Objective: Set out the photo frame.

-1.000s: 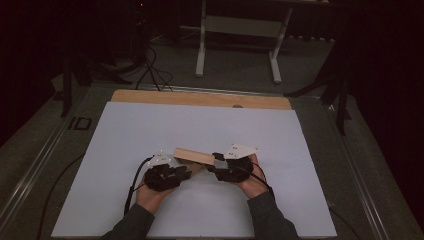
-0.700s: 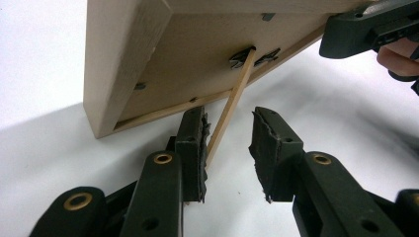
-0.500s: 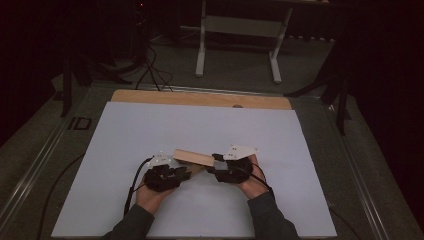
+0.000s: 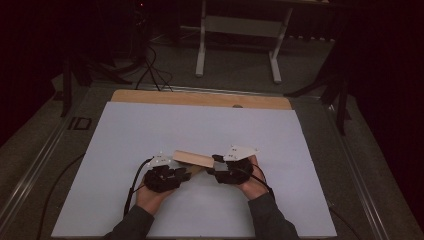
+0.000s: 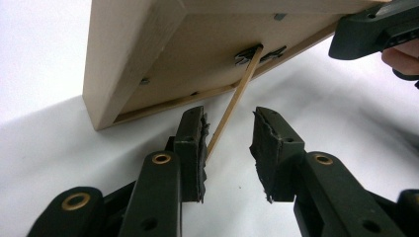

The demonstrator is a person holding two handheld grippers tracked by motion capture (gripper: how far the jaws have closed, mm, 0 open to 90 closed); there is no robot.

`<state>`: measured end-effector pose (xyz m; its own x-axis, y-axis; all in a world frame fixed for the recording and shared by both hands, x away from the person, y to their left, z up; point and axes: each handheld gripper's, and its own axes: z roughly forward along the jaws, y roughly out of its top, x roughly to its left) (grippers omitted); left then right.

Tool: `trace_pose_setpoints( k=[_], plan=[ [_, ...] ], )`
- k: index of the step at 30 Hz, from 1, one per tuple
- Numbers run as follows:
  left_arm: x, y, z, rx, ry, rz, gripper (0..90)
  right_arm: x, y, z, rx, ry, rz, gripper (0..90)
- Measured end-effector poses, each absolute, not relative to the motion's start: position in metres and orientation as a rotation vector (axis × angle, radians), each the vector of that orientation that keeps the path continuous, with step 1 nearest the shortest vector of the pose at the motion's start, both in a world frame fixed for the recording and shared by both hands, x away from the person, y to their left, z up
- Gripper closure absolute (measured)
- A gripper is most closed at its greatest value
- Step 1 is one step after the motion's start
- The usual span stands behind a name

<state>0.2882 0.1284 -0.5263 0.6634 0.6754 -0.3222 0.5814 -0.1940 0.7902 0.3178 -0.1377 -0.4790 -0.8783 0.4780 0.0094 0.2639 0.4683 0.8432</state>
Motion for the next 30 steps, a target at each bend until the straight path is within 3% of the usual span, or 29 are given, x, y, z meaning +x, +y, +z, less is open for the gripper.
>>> trace_pose_setpoints(
  k=[9, 30],
  plan=[
    [0.285, 0.132, -0.523, 1.882, 0.991, 0.167, 61.8, 0.317, -0.139, -0.479, 0.613, 2.514, 1.368, 42.8],
    [0.273, 0.141, -0.51, 1.819, 0.948, 0.281, 65.1, 0.315, -0.152, -0.479, 0.601, 2.551, 1.353, 43.5]
  ],
)
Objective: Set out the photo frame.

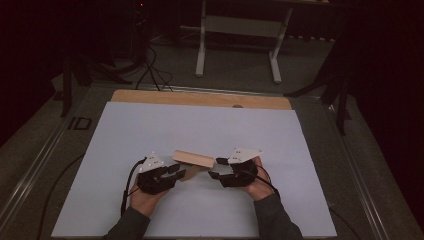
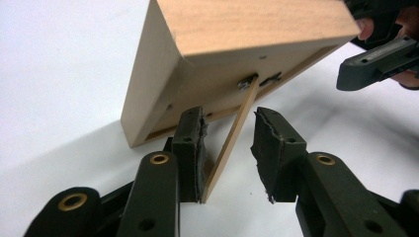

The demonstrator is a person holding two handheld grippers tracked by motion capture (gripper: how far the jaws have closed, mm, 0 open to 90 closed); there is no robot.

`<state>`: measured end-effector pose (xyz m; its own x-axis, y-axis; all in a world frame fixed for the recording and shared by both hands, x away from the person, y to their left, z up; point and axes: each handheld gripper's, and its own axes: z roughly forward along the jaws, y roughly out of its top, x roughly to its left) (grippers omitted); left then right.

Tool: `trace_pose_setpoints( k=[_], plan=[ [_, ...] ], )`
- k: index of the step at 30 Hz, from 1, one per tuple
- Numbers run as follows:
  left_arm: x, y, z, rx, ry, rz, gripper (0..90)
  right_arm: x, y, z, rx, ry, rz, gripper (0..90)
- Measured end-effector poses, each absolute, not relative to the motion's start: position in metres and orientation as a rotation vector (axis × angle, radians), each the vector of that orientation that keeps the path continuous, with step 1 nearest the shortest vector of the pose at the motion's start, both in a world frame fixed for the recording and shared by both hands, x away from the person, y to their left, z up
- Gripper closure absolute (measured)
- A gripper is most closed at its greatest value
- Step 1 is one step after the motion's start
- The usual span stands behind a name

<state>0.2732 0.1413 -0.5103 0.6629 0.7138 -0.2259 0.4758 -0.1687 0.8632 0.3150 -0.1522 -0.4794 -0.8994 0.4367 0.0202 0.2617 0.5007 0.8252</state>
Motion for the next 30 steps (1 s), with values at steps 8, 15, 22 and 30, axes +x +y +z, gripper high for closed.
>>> trace_pose_setpoints(
  k=[8, 15, 22, 30],
  plan=[
    [0.271, 0.143, -0.508, 1.806, 0.927, 0.308, 68.0, 0.315, -0.163, -0.477, 0.603, 2.545, 1.375, 47.3],
    [0.27, 0.142, -0.506, 1.81, 0.903, 0.325, 70.8, 0.316, -0.171, -0.473, 0.627, 2.498, 1.406, 58.2],
    [0.27, 0.14, -0.506, 1.819, 0.896, 0.342, 74.0, 0.32, -0.172, -0.472, 0.717, 2.388, 1.4, 78.1],
    [0.272, 0.138, -0.506, 1.829, 0.896, 0.354, 79.2, 0.324, -0.163, -0.475, 0.807, 2.314, 1.398, 87.7]
  ],
)
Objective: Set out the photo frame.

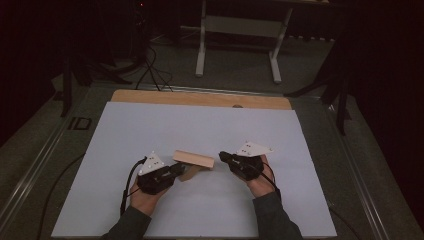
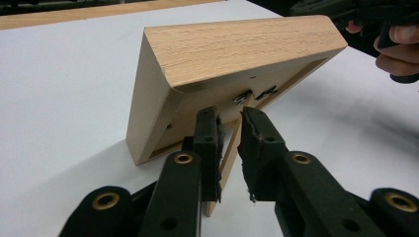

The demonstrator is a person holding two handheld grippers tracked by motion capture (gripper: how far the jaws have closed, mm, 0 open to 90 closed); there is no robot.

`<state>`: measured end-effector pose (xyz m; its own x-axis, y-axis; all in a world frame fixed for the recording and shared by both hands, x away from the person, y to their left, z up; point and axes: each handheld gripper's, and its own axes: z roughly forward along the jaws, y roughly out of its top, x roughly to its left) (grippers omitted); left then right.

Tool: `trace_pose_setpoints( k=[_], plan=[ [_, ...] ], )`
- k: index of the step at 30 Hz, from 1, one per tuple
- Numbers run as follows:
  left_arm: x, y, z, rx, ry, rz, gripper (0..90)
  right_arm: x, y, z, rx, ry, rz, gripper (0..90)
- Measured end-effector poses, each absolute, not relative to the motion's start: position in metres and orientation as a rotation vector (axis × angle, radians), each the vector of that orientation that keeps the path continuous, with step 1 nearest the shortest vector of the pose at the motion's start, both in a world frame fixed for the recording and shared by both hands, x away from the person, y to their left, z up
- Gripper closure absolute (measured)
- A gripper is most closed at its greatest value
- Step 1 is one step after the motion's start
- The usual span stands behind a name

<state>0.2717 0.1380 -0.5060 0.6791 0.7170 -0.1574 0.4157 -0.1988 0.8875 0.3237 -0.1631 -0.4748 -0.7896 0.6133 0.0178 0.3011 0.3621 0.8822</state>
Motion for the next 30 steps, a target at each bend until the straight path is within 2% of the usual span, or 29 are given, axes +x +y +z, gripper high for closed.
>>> trace_pose_setpoints(
  k=[10, 30],
  plan=[
    [0.275, 0.134, -0.507, 1.838, 0.894, 0.35, 88.9, 0.333, -0.151, -0.48, 0.862, 2.285, 1.425, 89.5],
    [0.281, 0.134, -0.507, 1.821, 0.909, 0.359, 89.4, 0.333, -0.142, -0.484, 0.847, 2.333, 1.453, 89.7]
  ],
)
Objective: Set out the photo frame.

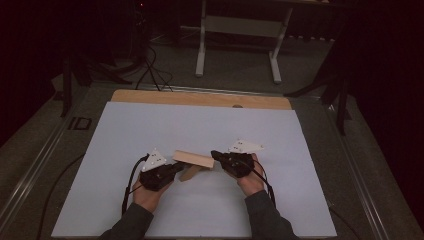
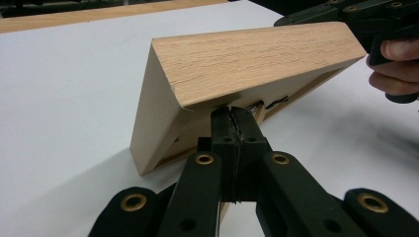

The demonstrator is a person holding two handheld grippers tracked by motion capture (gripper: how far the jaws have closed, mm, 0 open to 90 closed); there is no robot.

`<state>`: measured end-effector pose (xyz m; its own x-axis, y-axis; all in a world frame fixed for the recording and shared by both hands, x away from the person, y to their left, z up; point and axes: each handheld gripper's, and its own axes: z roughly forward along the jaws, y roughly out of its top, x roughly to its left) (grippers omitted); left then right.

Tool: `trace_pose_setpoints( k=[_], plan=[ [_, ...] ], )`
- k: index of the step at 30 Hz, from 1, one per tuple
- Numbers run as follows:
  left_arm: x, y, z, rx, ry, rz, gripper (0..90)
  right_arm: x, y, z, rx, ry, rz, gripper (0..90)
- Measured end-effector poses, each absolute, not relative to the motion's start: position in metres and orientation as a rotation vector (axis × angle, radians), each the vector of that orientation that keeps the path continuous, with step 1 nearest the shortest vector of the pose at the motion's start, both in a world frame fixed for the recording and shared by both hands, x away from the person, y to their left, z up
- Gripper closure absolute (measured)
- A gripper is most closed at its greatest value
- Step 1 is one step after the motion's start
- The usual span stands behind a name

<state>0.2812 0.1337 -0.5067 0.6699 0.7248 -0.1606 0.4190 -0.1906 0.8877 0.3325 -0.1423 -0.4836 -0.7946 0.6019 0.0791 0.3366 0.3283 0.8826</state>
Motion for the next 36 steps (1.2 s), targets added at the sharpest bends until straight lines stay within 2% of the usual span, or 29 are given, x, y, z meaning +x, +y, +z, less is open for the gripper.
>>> trace_pose_setpoints(
  k=[36],
  plan=[
    [0.283, 0.129, -0.505, 1.808, 0.911, 0.36, 89.6, 0.319, -0.138, -0.483, 0.773, 2.367, 1.438, 89.7]
  ],
)
